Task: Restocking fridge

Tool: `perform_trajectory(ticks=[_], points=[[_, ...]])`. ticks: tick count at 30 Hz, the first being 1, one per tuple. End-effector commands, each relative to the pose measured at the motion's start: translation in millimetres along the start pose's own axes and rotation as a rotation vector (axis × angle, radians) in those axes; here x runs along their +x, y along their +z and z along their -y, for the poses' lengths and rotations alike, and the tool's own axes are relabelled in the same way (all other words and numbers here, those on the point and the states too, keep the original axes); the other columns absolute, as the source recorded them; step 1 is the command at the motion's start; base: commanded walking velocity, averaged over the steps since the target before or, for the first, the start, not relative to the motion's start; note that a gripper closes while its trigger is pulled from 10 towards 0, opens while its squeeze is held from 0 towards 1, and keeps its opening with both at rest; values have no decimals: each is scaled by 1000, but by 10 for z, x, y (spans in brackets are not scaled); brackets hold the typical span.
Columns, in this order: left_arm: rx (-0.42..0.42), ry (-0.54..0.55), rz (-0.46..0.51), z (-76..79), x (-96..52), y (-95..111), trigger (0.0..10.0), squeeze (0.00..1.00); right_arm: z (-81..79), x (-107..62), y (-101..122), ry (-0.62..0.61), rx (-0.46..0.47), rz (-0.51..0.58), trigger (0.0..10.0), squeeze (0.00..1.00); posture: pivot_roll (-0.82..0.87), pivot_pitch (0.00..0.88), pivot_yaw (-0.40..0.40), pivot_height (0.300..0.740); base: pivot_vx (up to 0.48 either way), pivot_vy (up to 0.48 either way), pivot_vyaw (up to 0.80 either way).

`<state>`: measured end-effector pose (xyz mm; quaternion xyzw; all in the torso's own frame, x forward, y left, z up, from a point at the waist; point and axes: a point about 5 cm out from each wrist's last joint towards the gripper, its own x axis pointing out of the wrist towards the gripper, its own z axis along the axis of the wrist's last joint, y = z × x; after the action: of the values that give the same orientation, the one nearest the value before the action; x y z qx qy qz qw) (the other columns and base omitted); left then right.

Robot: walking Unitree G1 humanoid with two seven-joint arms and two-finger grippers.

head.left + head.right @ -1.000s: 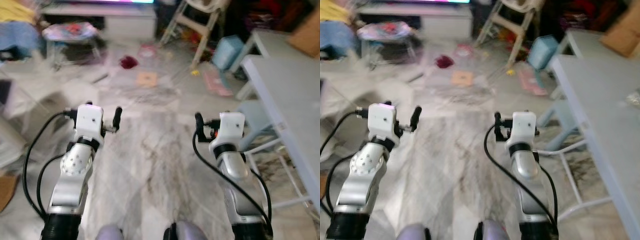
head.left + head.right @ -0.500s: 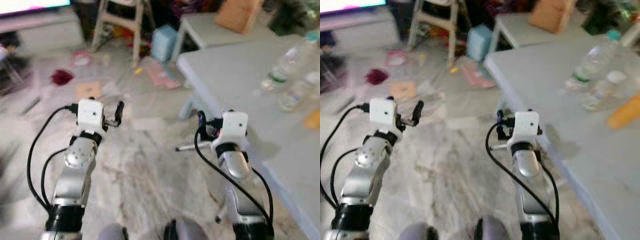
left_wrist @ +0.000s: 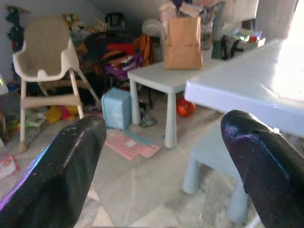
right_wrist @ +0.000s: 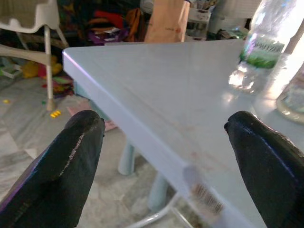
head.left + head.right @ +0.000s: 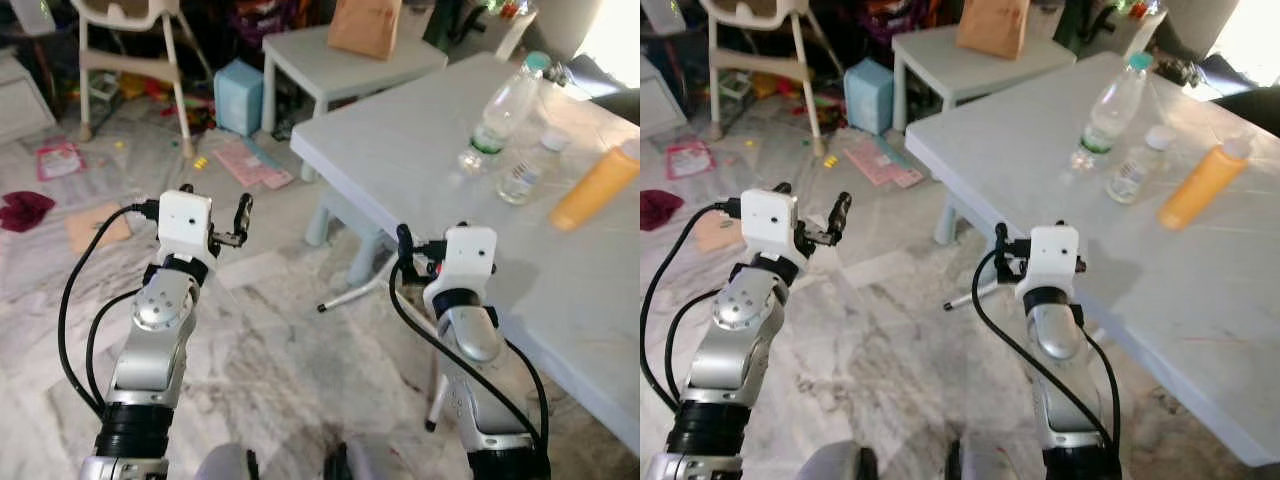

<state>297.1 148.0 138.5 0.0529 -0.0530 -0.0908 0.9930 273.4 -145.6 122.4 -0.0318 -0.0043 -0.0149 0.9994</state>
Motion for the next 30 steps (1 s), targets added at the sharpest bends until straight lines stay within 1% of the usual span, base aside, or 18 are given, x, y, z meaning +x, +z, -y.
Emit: perform_trajectory(ticks=[1,4,7,9,13,18,27,30], points=[[15,-47,27,91,2,48,10000,0,49,-1,37,-17,-4,16,10000,0,4,92,-59,740,442,0,0],[-14,-53,26,123,-3,49,10000,0,27,7,49,-5,15,25,10000,0,6,89,-60,740,480,0,-556],[-38,-65,35,158,-5,63,10000,0,3,15,87,12,-13,49,10000,0,6,88,-60,740,477,0,-800],[-30,-71,41,174,-8,71,10000,0,-11,19,109,18,-20,61,10000,0,7,89,-62,740,472,0,-800],[-35,-82,48,210,-15,80,10000,0,-56,35,166,30,3,76,10000,0,6,89,-63,740,472,0,0],[-49,-91,50,245,-23,86,10000,0,-86,64,235,48,-18,110,10000,0,6,93,-65,740,472,0,0],[-52,-99,66,268,-12,121,10000,0,-73,88,288,44,-65,144,10000,0,4,92,-67,740,472,0,0],[-53,-103,68,278,-11,129,10000,0,-75,94,293,43,-61,145,10000,0,4,92,-67,740,477,0,-296]])
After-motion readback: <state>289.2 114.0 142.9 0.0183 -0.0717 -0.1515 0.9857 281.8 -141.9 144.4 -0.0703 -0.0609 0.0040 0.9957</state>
